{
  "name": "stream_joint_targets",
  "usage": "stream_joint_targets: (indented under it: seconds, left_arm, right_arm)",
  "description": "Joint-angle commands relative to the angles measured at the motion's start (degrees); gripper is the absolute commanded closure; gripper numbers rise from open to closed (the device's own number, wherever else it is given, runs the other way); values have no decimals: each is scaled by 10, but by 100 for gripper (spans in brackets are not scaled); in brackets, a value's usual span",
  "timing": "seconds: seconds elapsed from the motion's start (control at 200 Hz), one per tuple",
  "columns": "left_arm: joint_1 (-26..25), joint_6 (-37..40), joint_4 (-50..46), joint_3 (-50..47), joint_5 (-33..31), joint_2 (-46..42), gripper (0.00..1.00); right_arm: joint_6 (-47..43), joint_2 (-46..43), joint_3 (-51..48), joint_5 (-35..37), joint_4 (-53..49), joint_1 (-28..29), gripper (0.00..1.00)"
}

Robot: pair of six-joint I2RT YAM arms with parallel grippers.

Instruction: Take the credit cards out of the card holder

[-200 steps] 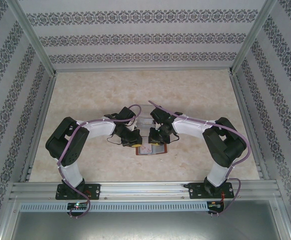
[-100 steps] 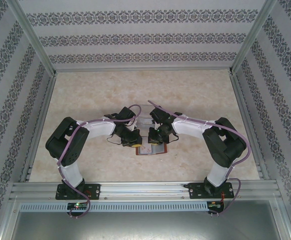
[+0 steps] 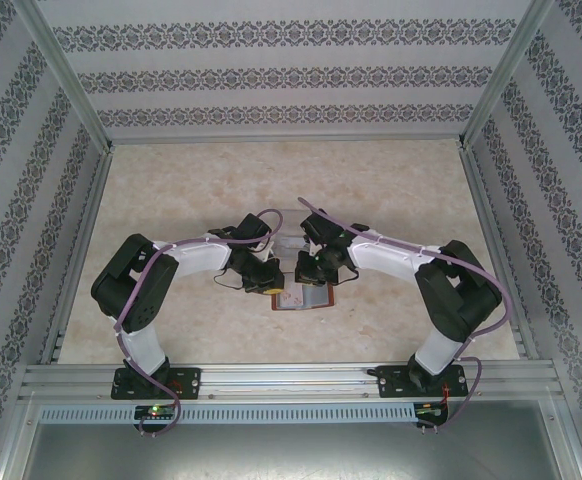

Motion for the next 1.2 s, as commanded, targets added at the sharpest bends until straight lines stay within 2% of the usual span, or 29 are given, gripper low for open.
stream_joint_targets:
  seconds: [0.0,0.325,0.774,1.194]
  left_arm:
    - [-6,10,-15,5,-8,3,90]
    - [-7,10,-14,3,-8,1,90]
    - [-6,13,-25,4,-16,-4,90]
    - [-6,15,-33,4,-19,-16,90]
  right_arm:
    - [7,5,-2,-24,17,5,87]
    - [5,40,-8,-20,16,5,83]
    - [-6,39,-5,15,-9,6,76]
    - [-16,33,2,40,-27,5,76]
